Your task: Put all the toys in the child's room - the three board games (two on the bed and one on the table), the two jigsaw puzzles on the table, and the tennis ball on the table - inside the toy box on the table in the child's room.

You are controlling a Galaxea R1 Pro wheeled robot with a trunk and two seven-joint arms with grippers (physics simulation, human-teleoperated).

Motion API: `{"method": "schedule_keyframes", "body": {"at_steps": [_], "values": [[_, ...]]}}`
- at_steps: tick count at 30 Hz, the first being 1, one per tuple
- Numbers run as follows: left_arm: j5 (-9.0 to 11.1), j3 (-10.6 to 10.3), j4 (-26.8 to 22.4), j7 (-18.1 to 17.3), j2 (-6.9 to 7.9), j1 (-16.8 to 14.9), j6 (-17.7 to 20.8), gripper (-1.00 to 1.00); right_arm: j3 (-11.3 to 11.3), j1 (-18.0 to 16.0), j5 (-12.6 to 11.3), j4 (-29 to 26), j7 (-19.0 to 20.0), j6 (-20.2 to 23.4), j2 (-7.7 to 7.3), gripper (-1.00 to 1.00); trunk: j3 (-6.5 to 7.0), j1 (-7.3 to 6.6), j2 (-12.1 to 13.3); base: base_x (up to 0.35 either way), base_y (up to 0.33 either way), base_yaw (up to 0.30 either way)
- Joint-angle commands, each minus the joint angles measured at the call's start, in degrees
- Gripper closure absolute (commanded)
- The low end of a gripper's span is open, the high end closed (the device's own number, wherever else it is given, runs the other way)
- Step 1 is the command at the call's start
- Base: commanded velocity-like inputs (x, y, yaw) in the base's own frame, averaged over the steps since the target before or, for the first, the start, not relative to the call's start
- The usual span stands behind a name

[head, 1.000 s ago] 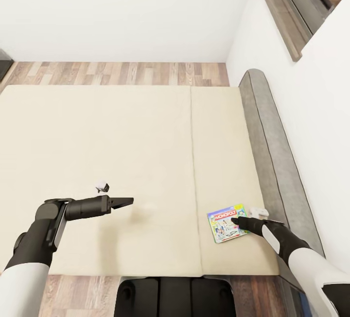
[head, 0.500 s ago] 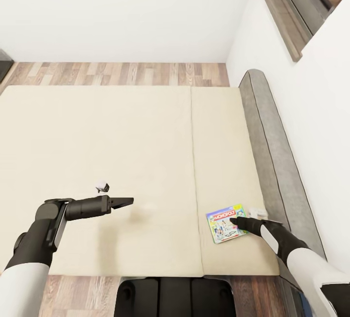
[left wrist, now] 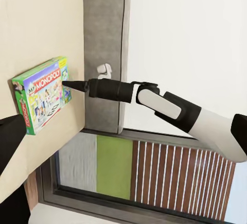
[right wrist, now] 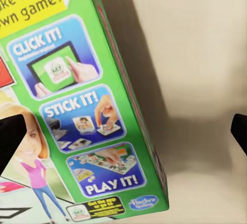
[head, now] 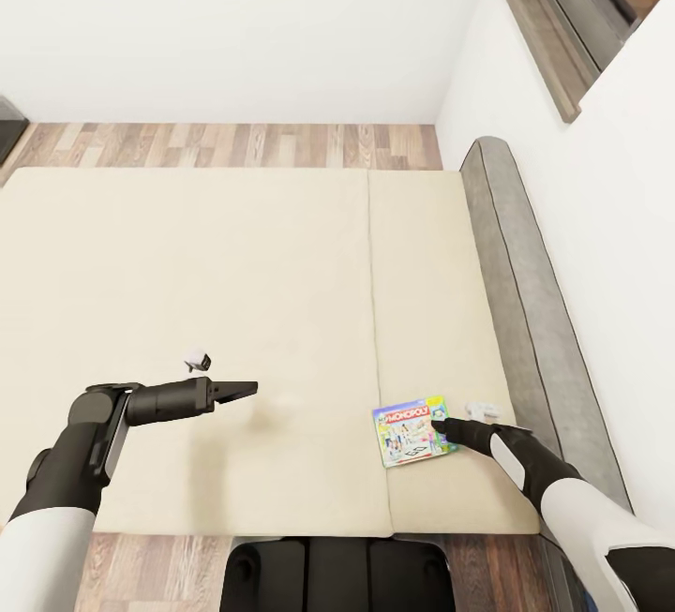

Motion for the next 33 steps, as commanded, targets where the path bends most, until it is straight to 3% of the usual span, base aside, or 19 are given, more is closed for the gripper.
{"method": "schedule_keyframes", "body": {"at_steps": [1, 33], "values": [[-0.5, 0.1, 0.0, -0.4, -0.02, 0.0, 0.6, -1.00, 0.5, 0.0, -0.6, -0.1, -0.1, 0.3, -0.07, -1.00, -0.06, 0.03, -0.1, 0.000, 0.000, 0.000], [-0.5, 0.1, 0.0, -0.4, 0.00, 0.0, 0.6, -1.00, 0.5, 0.0, -0.6, -0.1, -0.1, 0.2, -0.06, -1.00, -0.05, 0.03, -0.1, 0.000, 0.009, 0.000]]}}
